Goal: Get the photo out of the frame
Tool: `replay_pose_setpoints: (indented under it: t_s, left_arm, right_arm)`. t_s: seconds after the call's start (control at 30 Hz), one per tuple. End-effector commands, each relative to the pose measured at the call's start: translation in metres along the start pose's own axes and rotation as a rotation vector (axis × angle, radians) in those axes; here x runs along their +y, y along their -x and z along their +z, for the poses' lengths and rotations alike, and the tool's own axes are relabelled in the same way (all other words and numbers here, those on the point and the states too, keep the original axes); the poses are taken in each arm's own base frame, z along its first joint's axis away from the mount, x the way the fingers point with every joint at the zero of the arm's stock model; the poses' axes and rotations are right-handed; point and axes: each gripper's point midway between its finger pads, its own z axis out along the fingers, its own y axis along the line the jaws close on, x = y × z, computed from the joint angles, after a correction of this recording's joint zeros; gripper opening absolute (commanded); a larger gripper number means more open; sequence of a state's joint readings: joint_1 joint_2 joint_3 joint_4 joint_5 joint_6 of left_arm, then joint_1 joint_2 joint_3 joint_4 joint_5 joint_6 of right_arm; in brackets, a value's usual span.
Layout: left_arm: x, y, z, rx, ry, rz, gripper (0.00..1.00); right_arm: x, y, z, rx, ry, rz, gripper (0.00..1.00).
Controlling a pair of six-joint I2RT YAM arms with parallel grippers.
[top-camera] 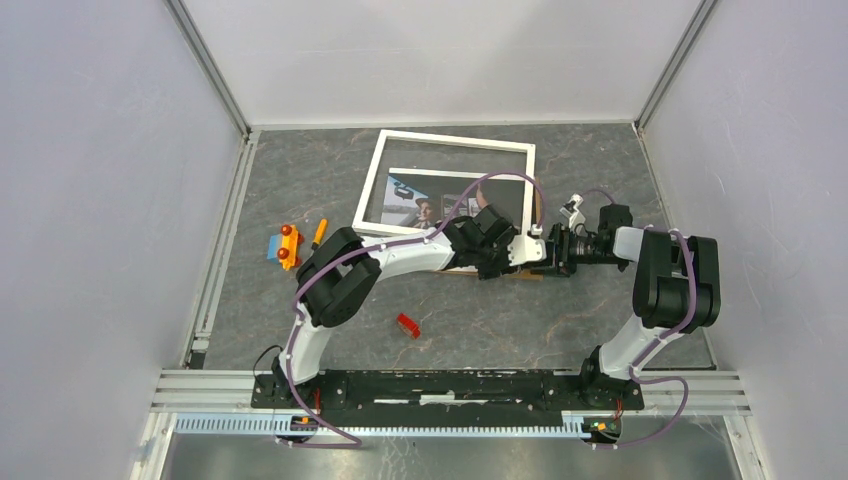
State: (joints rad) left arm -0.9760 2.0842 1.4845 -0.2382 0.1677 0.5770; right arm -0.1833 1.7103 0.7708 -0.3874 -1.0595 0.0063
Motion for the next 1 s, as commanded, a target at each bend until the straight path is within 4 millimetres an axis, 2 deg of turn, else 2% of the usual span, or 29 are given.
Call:
replay_pose_setpoints:
  t_s: [0.0, 0.23, 0.3, 0.47, 0.77, 0.97]
  left_arm:
    - [0.007, 0.031, -0.018, -0.108, 0.015, -0.047, 0.61]
    - [0.006, 0.029, -0.020, -0.124, 0.029, -0.031, 0.65]
    - [0.007, 0.029, -0.019, -0.130, 0.037, -0.024, 0.66]
    - [0.008, 0.023, -0.015, -0.140, 0.063, -0.009, 0.66]
    - [0.004, 0.036, -0.028, -0.245, 0.089, 0.048, 0.67]
    - [0.008, 0.035, -0.025, -0.234, 0.116, 0.045, 0.67]
  right_arm:
    - [-0.001, 0.017, 0.001, -0.041, -0.020, -0.033, 0.58]
    - [-0.024, 0.018, 0.003, -0.046, -0.129, 0.007, 0.42]
    - [-0.026, 0.016, 0.005, -0.041, -0.133, 0.023, 0.35]
    - [-0.019, 0.015, 0.007, -0.035, -0.084, 0.037, 0.02]
    - [0.025, 0.014, 0.002, -0.027, 0.129, 0.080, 0.00]
    - [0.034, 0.012, 0.000, -0.018, 0.173, 0.118, 0.00]
